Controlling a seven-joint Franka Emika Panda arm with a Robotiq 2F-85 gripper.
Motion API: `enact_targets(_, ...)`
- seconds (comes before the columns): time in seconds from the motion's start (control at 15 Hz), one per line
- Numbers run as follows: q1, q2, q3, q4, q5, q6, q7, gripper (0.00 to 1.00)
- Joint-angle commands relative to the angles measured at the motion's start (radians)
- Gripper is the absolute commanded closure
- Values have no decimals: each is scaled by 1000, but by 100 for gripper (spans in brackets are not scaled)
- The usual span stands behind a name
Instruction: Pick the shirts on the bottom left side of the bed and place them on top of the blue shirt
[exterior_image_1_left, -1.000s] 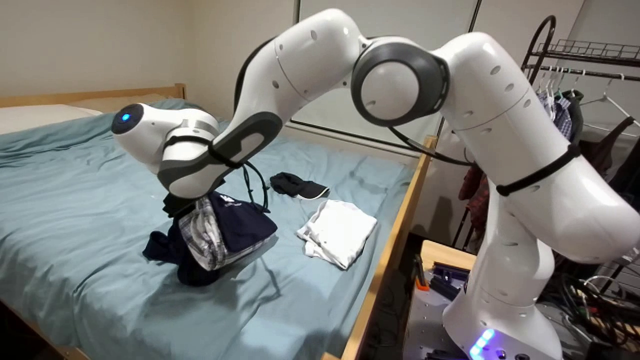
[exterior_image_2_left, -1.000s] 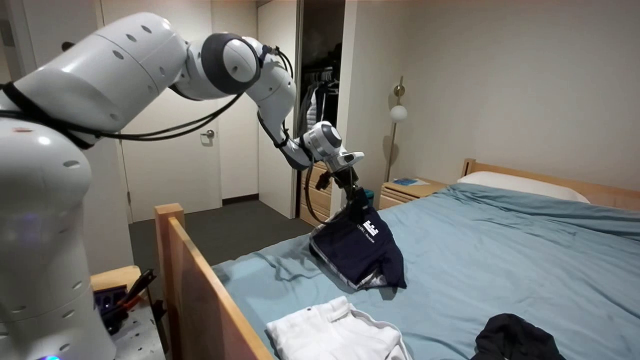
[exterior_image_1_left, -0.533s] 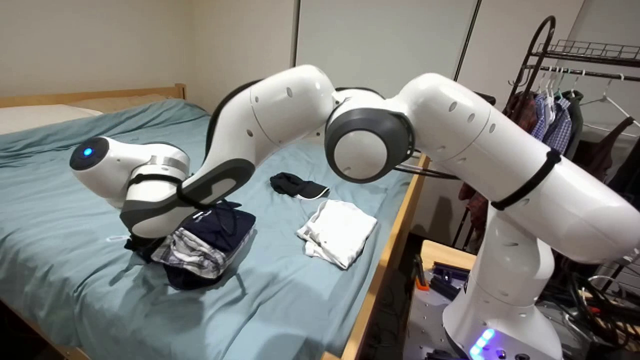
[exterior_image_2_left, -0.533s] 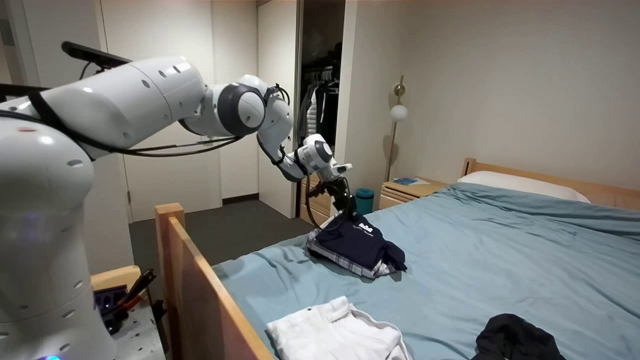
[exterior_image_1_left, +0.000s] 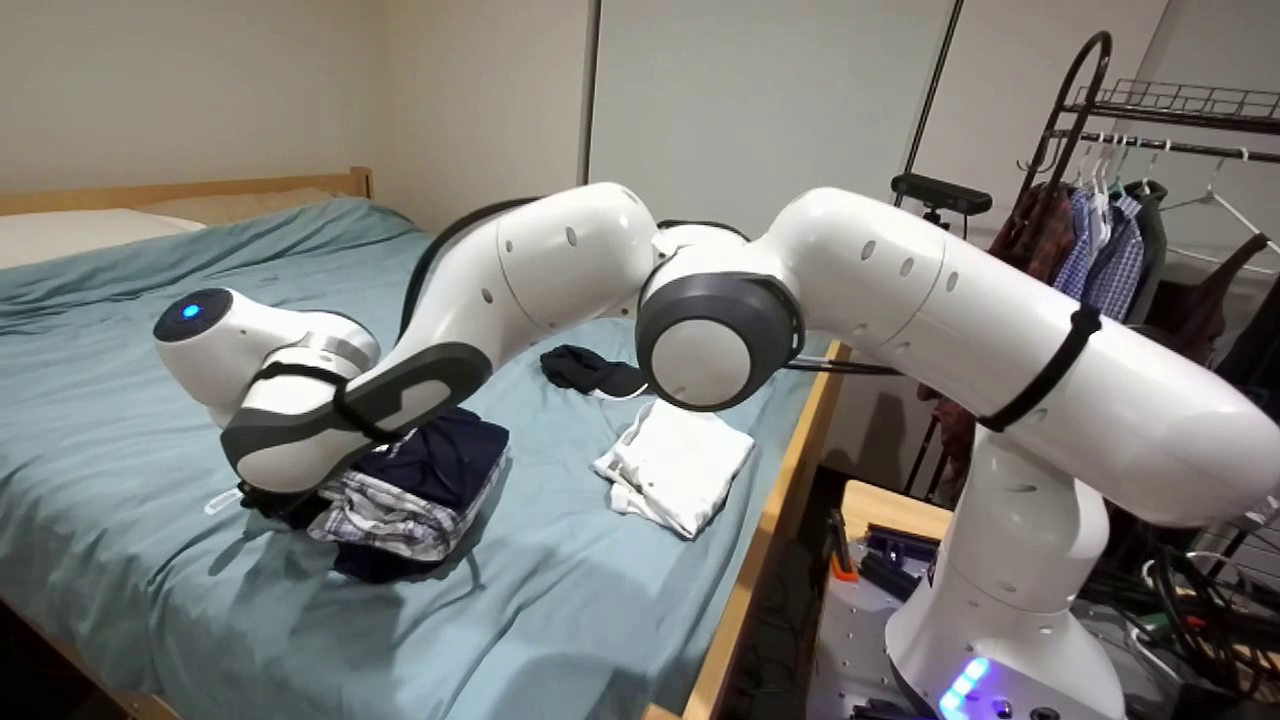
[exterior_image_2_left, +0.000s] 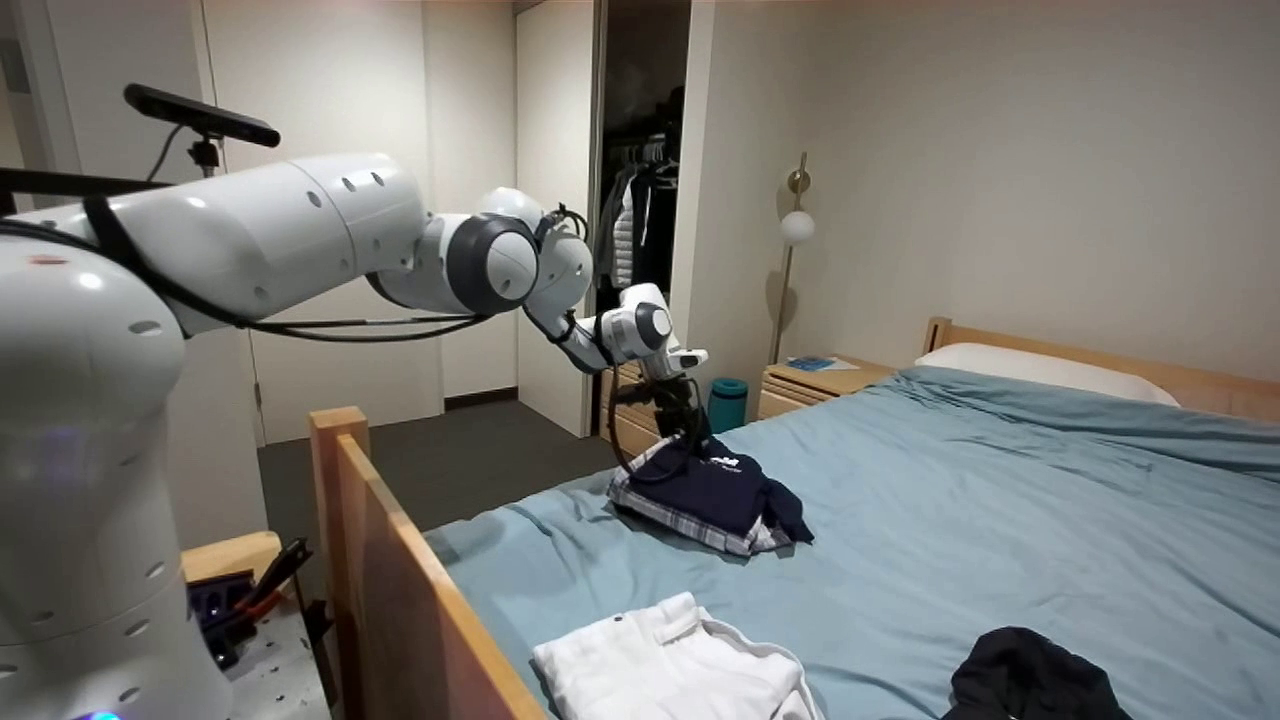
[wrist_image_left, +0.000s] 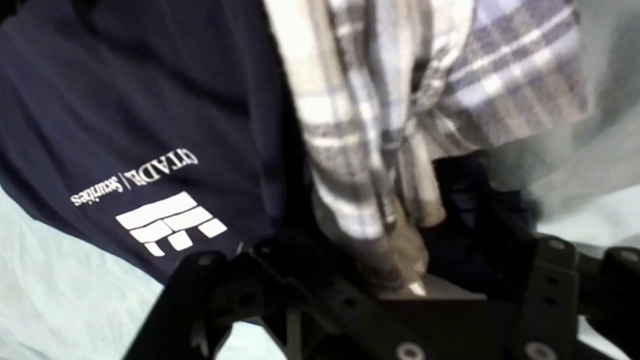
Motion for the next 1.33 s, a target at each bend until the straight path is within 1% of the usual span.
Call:
enact_targets(0.0,-27,-1,79,43,28,6,-173,0)
enact_targets(0.2,-30,-22,124,49,30,-38,-285,0)
enact_targets(0.47,-20,-25,127,72,18,-91,-306,0)
enact_targets(0.53,-34,-155,139,-3,36,-194,-327,0)
enact_targets(0.6,-36,-165,144,0,41,-244,-338,0)
enact_targets(0.73,-35,-233,143,-14,49,-392,-341,0)
enact_targets(0.87,-47,-322,154,-45,58,-505,-380,0)
enact_targets(1.0,-66,-417,169,-106,73,-580,-416,0)
enact_targets(1.13,-94,-507,181,-209,105,-600,-407,0)
enact_targets(1.27,-129,-567,192,-297,146,-572,-395,0)
